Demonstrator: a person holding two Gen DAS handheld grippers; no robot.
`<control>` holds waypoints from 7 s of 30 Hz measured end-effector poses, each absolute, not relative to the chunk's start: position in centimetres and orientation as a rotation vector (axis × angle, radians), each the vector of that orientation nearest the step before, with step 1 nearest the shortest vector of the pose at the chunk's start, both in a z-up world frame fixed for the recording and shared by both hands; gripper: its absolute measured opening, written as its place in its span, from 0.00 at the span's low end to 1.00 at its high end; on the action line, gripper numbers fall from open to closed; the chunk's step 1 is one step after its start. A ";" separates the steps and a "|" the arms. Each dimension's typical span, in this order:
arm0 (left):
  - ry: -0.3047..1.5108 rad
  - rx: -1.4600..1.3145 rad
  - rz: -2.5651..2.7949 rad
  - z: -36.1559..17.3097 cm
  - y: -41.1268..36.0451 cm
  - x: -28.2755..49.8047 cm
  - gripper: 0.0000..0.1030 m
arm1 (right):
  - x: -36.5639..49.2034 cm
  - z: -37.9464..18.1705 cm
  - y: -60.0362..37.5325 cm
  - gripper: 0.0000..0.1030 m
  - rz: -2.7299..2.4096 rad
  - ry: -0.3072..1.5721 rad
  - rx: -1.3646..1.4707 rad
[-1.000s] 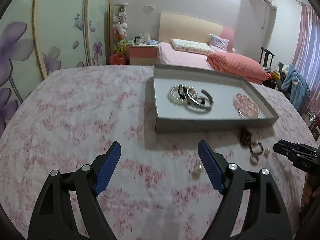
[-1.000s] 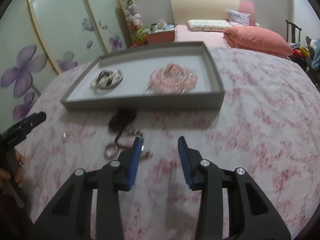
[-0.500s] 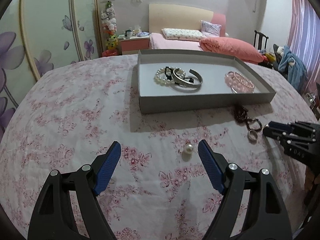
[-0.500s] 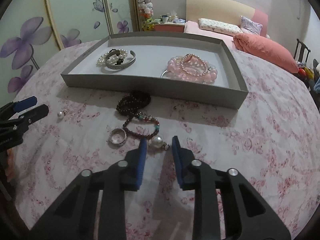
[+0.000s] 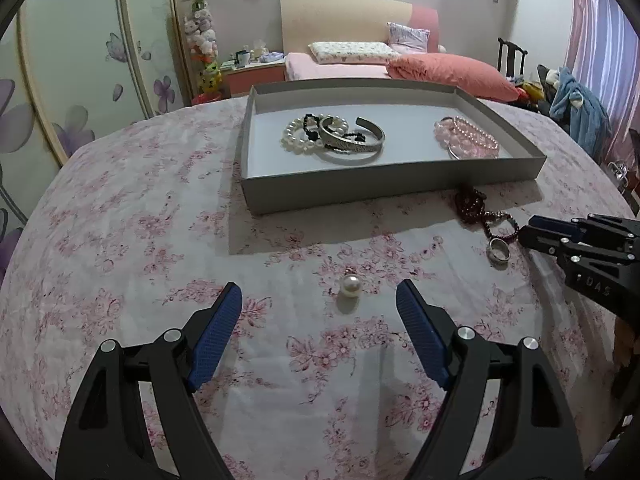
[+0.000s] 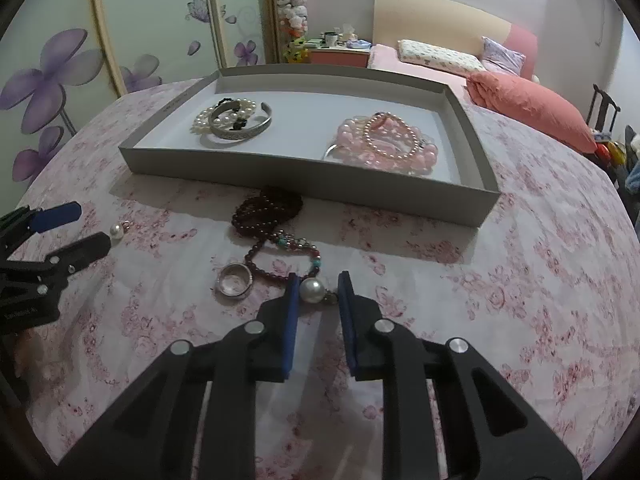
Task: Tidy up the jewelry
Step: 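Move the left tool to the white pearl earring and close on it, then carry the pearl earring in the left tool over the grey tray, then open the left tool to release the pearl earring into the tray, then close the right tool on the dark red beaded bracelet while the left tool grips the silver ring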
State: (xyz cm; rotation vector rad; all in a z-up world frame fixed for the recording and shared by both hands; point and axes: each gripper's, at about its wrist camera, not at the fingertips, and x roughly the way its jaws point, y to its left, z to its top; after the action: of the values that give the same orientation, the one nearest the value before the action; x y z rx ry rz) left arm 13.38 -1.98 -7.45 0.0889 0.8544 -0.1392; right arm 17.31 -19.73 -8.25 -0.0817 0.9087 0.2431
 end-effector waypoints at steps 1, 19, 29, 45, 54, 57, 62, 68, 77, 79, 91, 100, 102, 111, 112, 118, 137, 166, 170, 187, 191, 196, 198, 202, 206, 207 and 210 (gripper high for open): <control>0.859 0.093 -0.138 -7.5 -2.1 13.5 0.77 | 17.3 -8.2 -19.9 0.19 0.236 0.909 -0.077; 0.887 0.109 -0.141 -8.1 -3.4 14.3 0.42 | 17.2 -8.3 -20.6 0.20 0.229 0.904 -0.057; 0.883 0.092 -0.119 -8.2 -2.7 14.7 0.14 | 17.2 -8.4 -20.6 0.20 0.229 0.904 -0.053; 0.882 0.082 -0.118 -8.2 -1.8 14.3 0.14 | 17.2 -8.4 -20.8 0.19 0.220 0.903 -0.038; 0.876 0.046 -0.104 -8.0 -0.9 13.9 0.14 | 16.7 -8.1 -21.6 0.19 0.206 0.897 0.013; 0.866 0.035 -0.100 -7.7 -0.7 13.7 0.14 | 16.6 -7.7 -21.7 0.19 0.205 0.884 0.023; 0.846 0.026 -0.101 -7.0 -0.8 13.4 0.14 | 16.2 -7.0 -21.5 0.19 0.211 0.859 0.035; 0.811 0.030 -0.111 -6.1 -1.4 13.0 0.14 | 15.6 -5.9 -21.1 0.19 0.220 0.816 0.038; 0.770 0.036 -0.128 -5.0 -2.3 12.6 0.14 | 14.9 -4.7 -20.9 0.19 0.234 0.776 0.040; 0.770 0.035 -0.128 -5.0 -2.4 12.6 0.14 | 14.9 -4.6 -20.9 0.19 0.233 0.777 0.040; 0.689 0.027 -0.121 -3.4 -2.9 12.0 0.14 | 14.1 -2.5 -20.8 0.19 0.207 0.671 0.039; 0.544 0.032 -0.098 -1.2 -3.5 11.4 0.14 | 13.1 0.4 -20.6 0.19 0.180 0.496 0.030; 0.510 0.035 -0.097 -0.7 -3.7 11.2 0.14 | 12.8 1.0 -20.5 0.19 0.172 0.456 0.027; 0.431 0.036 -0.096 0.6 -4.4 11.6 0.14 | 13.2 2.7 -20.0 0.19 0.149 0.349 0.018; 0.424 0.036 -0.096 0.7 -4.5 11.8 0.14 | 13.4 2.8 -20.0 0.19 0.149 0.347 0.019; 0.395 0.043 -0.097 1.3 -5.0 13.2 0.14 | 14.8 3.3 -19.6 0.19 0.152 0.332 0.028; 0.453 0.046 -0.122 -0.6 -6.7 20.1 0.14 | 23.7 1.2 -19.1 0.19 0.158 0.451 0.080; 0.599 0.015 -0.149 -3.6 -6.1 24.1 0.32 | 29.3 -4.2 -20.3 0.34 0.198 0.727 0.249; 0.595 0.019 -0.145 -3.4 -6.0 23.8 0.32 | 29.2 -4.2 -20.4 0.34 0.199 0.725 0.246; 0.628 -0.007 -0.168 -3.1 -4.2 17.9 0.33 | 22.6 -4.2 -21.1 0.34 0.228 0.773 0.156; 0.640 -0.007 -0.170 -3.4 -3.7 16.1 0.37 | 21.2 -5.5 -21.1 0.33 0.257 0.837 0.123; 0.665 -0.031 -0.150 -3.9 -2.6 15.0 0.38 | 20.5 -6.3 -19.4 0.33 0.306 0.884 0.092; 0.670 -0.035 -0.140 -4.1 -2.2 14.8 0.38 | 20.4 -6.6 -18.5 0.34 0.323 0.897 0.077; 0.679 -0.052 -0.108 -4.4 -1.1 14.3 0.38 | 20.5 -7.3 -17.1 0.34 0.332 0.914 0.069; 0.691 -0.070 -0.080 -4.9 0.0 14.0 0.38 | 21.0 -7.7 -15.9 0.47 0.315 0.922 0.042; 0.695 -0.074 -0.077 -5.0 0.1 14.1 0.38 | 21.1 -7.8 -15.6 0.47 0.312 0.924 0.028; 0.701 -0.074 -0.079 -5.2 -0.1 13.9 0.38 | 21.3 -8.2 -15.0 0.34 0.288 0.913 -0.025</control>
State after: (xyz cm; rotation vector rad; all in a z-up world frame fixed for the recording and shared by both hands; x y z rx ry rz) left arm 13.94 -0.08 -5.16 -0.0743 0.7010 -0.0786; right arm 21.27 -14.98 -8.18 -0.0245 0.9130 0.2881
